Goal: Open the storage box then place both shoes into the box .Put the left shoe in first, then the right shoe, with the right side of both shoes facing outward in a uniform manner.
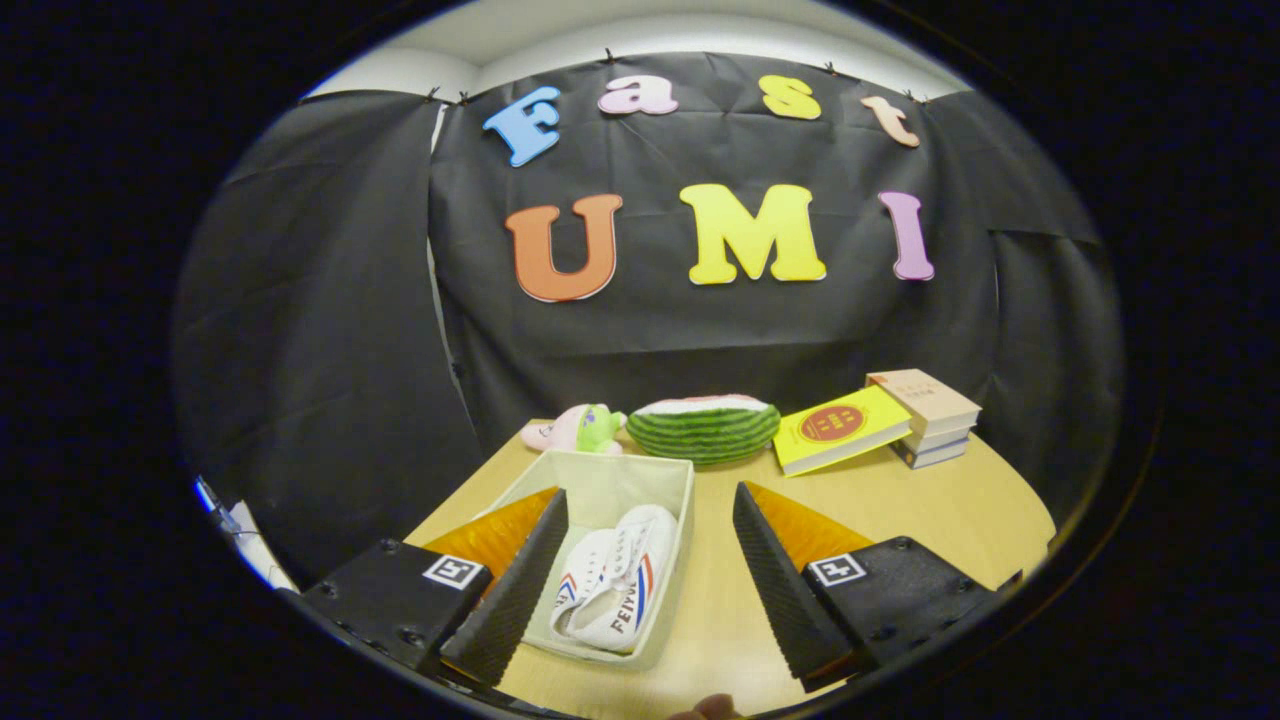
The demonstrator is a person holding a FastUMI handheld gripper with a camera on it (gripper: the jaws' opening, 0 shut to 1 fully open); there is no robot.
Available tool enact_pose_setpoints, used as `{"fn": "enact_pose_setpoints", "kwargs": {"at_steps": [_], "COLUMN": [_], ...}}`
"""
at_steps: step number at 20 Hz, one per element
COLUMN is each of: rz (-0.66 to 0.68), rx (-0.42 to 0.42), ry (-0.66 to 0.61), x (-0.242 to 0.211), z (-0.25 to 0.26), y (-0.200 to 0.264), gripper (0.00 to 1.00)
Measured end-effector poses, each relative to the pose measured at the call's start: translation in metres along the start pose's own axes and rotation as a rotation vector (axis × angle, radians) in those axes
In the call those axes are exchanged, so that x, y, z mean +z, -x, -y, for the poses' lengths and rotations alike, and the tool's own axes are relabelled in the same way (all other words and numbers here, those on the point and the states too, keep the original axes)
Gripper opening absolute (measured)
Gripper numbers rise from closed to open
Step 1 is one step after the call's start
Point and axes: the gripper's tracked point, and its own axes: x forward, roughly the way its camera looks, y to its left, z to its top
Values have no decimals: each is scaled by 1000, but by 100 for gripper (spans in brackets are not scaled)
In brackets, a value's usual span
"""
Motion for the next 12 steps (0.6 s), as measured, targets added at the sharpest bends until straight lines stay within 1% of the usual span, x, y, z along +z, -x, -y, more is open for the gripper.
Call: {"fn": "enact_pose_setpoints", "kwargs": {"at_steps": [7, 12], "rz": [134, 209], "rx": [-43, -88], "ry": [-7, 28], "x": [36, 66], "z": [25, 48], "y": [68, 112], "gripper": [100, 100]}}
